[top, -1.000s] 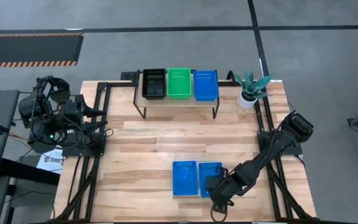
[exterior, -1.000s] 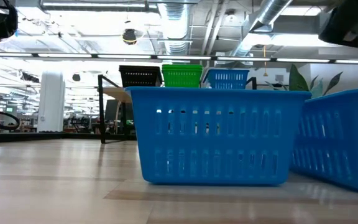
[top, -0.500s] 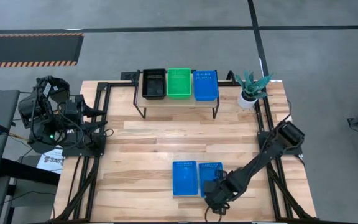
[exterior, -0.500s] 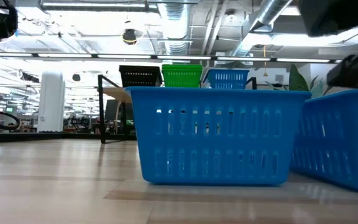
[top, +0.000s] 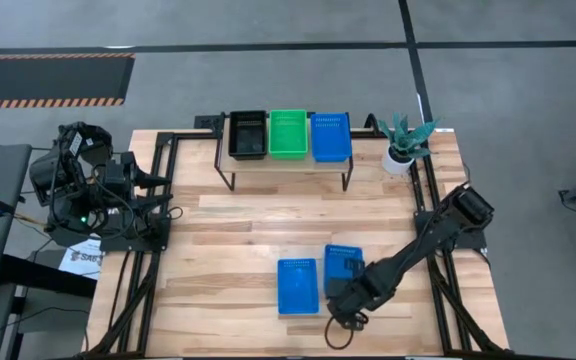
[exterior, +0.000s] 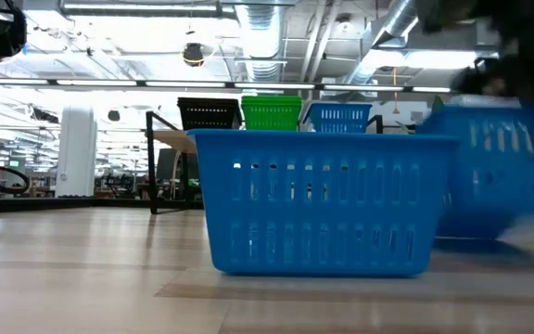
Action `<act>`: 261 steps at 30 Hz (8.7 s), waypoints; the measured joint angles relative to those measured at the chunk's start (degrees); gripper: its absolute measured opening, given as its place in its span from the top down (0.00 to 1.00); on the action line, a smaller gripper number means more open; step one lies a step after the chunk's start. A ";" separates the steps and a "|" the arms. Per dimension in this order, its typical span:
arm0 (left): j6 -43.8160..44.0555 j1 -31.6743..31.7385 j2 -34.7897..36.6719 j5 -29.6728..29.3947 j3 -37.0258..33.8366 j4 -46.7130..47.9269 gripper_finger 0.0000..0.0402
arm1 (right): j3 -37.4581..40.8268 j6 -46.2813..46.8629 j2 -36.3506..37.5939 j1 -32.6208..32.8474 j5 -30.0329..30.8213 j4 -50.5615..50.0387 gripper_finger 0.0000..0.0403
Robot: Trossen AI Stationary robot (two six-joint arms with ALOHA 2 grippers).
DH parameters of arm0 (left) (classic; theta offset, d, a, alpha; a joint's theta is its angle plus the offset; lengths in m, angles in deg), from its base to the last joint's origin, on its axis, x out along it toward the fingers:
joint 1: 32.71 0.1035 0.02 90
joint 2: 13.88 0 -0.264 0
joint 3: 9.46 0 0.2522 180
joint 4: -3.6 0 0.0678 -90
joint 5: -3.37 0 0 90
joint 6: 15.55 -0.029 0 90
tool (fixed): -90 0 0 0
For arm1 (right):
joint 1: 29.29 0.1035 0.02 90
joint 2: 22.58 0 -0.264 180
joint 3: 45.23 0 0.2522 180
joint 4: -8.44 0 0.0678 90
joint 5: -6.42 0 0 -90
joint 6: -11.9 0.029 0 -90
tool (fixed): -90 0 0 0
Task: Stack baskets on shelf by color
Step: Stack the right blue bin on the blue bin on the shelf, then stack the blue bin on the blue bin on the shelf
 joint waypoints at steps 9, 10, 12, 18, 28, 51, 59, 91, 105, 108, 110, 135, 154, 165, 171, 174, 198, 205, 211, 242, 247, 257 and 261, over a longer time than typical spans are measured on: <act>-0.34 0.00 -0.01 0.28 0.00 0.13 0.57 | -10.15 -13.30 10.07 -6.25 17.01 -19.81 0.99; -0.37 0.00 -0.02 0.27 -0.01 0.13 0.57 | -11.23 -15.75 11.09 -7.57 19.43 -20.65 0.99; -0.39 0.00 0.00 0.26 0.00 0.15 0.57 | -13.04 -21.31 13.10 -10.65 22.44 -21.39 0.99; -0.39 0.00 0.00 -0.04 0.00 0.21 0.57 | -16.49 -37.61 18.17 -21.09 28.77 -21.00 0.98; 0.00 0.00 0.00 -0.07 0.00 0.24 0.57 | -20.31 -56.55 22.02 -38.36 26.37 -14.54 0.98; -0.90 0.00 0.00 -0.17 -0.02 0.26 0.57 | -20.17 -69.25 14.02 -55.93 16.30 -15.22 0.98; -0.90 0.00 0.00 -0.13 -0.02 0.52 0.57 | -20.13 -71.49 12.58 -56.92 16.18 -20.40 0.97; -1.07 0.00 0.14 -0.15 0.00 0.56 0.57 | -20.15 -73.84 13.41 -58.15 10.97 -21.25 0.82; -1.09 0.00 0.14 -0.15 -0.02 0.56 0.57 | -20.15 -71.47 13.54 -58.15 12.27 -19.34 0.65; -1.09 0.00 0.14 -0.15 -0.02 0.56 0.57 | -20.15 -69.67 13.54 -58.15 13.29 -19.23 0.59; -1.09 0.00 0.14 -0.15 -0.01 0.56 0.57 | -20.15 -68.79 13.56 -58.15 13.62 -19.20 0.55; 0.02 0.00 0.14 -0.13 -0.01 0.55 0.57 | -22.81 -54.34 16.61 -53.45 8.22 -21.29 0.41; 0.02 0.00 0.11 0.54 -0.04 0.55 0.57 | -21.35 -36.64 3.90 -26.01 -0.34 -6.59 0.41; 2.84 0.00 0.11 1.25 -2.60 0.12 0.57 | -21.52 -25.70 -5.31 -14.49 -0.37 -1.59 0.41; 3.65 0.00 0.11 1.38 -2.60 -0.44 0.57 | -21.59 -23.77 -5.26 -9.36 -0.30 7.05 0.41; 4.62 0.00 0.11 1.33 -2.60 -0.44 0.57 | -21.60 -24.39 -5.22 -7.33 -0.26 13.28 0.41; 7.11 -0.02 -0.37 1.33 -2.58 -0.44 0.57 | -21.71 -17.98 -18.85 -4.79 1.22 10.66 0.41; 7.13 0.00 -0.41 1.34 -2.58 -0.44 0.57 | -21.59 -17.27 -20.34 -4.82 2.11 7.72 0.56; 7.13 -0.02 -0.37 1.36 -2.56 -0.40 0.57 | -21.57 -19.65 -19.97 -5.22 2.06 6.01 0.93; 5.88 0.00 -0.37 2.05 -2.54 -0.09 0.57 | -24.52 -60.85 21.73 -35.96 24.62 -12.34 0.99; 5.35 0.00 -0.37 2.05 -2.54 -0.09 0.57 | -24.50 -67.24 21.06 -44.65 16.51 -13.09 0.98; 5.35 0.00 -0.32 2.03 -2.54 -0.06 0.57 | -24.43 -74.01 14.16 -55.59 10.90 -17.49 0.99; 5.35 0.00 -0.30 2.03 -2.54 0.21 0.57 | -24.43 -76.04 12.01 -57.96 9.35 -17.53 0.98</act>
